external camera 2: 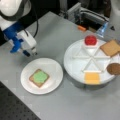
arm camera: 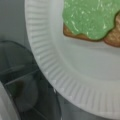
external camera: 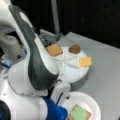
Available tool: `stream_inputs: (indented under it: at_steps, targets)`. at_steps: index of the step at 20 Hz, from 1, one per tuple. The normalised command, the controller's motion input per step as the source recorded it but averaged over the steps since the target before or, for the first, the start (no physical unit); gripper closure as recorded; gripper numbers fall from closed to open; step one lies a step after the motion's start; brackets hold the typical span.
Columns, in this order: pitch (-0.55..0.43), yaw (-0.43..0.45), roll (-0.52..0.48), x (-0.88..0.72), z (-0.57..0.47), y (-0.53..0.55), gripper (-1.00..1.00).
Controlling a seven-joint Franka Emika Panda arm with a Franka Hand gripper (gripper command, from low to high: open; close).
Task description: Ingredient selection for cheeseburger or sandwich
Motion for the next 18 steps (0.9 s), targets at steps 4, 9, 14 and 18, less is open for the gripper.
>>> stream_inputs:
  at_steps: [4,9,14,18]
  targets:
    - [-0.013,-0.147,-0.795,-0.58,0.24,0.63,-1.0]
    - [-0.087,-0.067,-0.776,-0.74,0.25,0.93,-1.0]
    - [-0.228,-0.049,-0.638,-0.81,-0.03,0.81,-1.0]
    - [-0.249,-0.043,-0.464,-0.73,-0.19,0.49,-1.0]
